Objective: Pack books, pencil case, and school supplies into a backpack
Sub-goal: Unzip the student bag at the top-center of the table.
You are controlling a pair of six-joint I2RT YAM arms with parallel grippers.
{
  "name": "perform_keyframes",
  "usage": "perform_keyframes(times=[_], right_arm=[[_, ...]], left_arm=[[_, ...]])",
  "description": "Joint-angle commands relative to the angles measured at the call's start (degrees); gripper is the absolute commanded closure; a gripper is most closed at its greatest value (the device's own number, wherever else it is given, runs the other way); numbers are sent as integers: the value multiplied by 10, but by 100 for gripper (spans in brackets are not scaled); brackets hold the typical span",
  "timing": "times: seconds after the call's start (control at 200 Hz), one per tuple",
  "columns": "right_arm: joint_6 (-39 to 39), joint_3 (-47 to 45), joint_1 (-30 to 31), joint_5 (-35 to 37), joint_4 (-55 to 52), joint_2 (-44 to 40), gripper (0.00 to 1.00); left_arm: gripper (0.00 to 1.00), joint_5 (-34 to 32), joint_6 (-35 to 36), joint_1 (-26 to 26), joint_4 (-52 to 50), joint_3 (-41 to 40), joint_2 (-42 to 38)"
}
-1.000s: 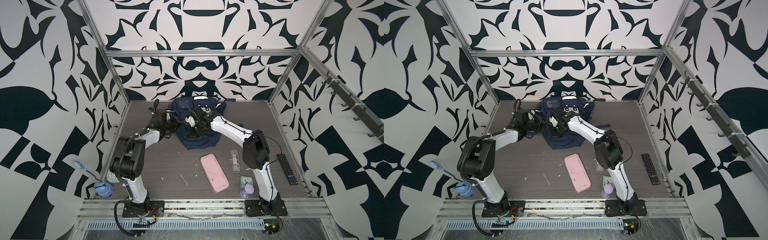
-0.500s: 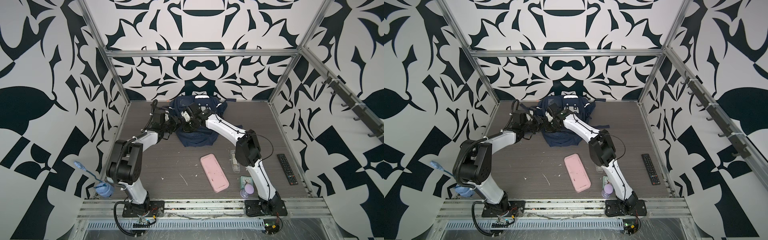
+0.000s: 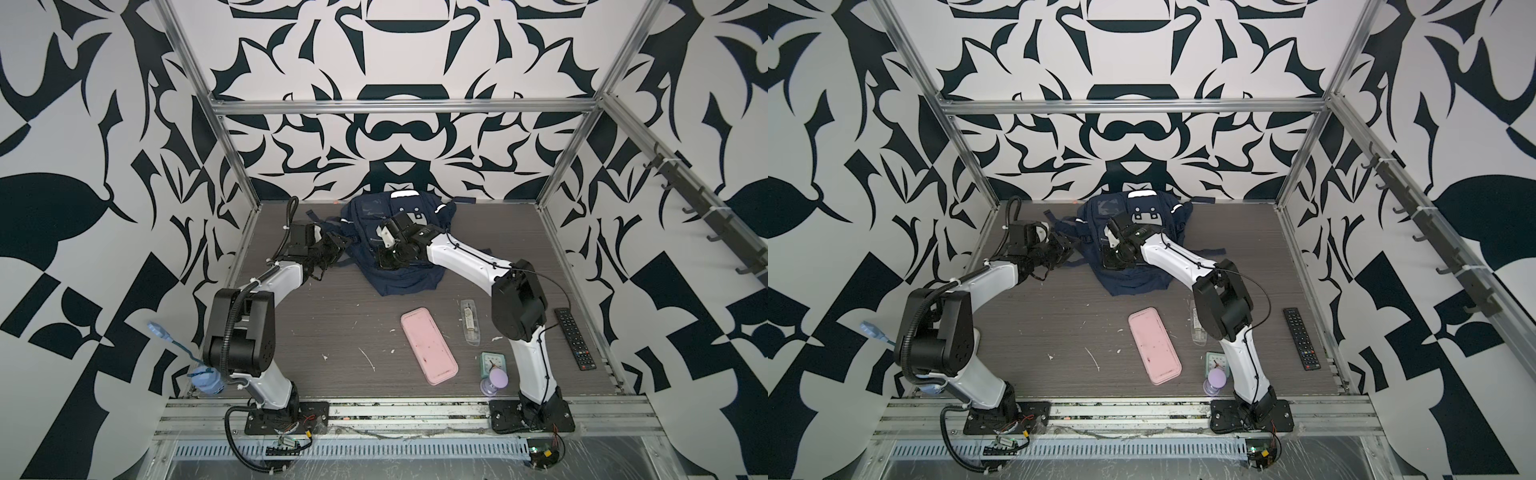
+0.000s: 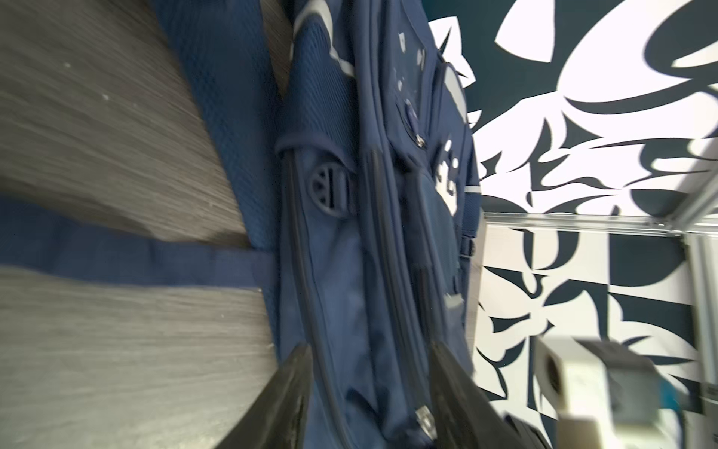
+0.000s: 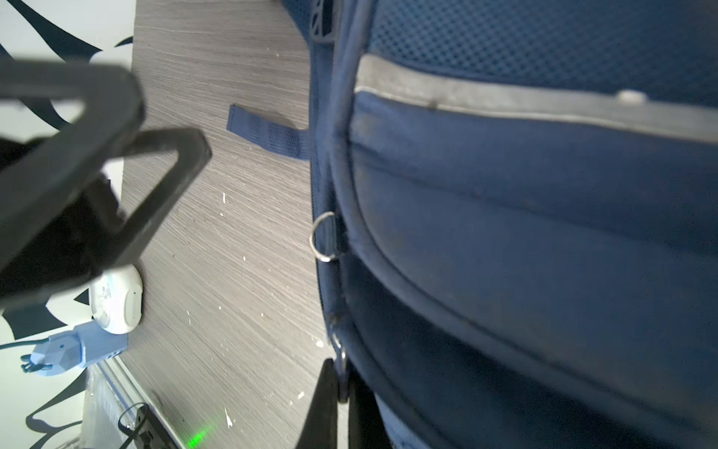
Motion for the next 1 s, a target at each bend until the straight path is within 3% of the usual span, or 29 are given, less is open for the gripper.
perform_keyframes(times=[0.0, 0.25, 0.405, 0.775, 1.0], right_arm=[[-20, -38, -10, 7, 16, -69, 100], [-39, -122, -35, -3, 15, -116, 100], [-38, -142, -36, -13, 22, -121, 100], [-43, -136, -35, -12, 18, -118, 100], [-43, -131, -36, -13, 16, -117, 100]], left_arm=[[48, -23, 37, -1, -32, 43, 44], [49, -4, 50, 0, -42, 150, 152], [58, 22, 54, -1, -37, 217, 193], [57, 40, 96, -6, -173, 366, 300], [56, 57, 99, -11, -166, 397, 343]])
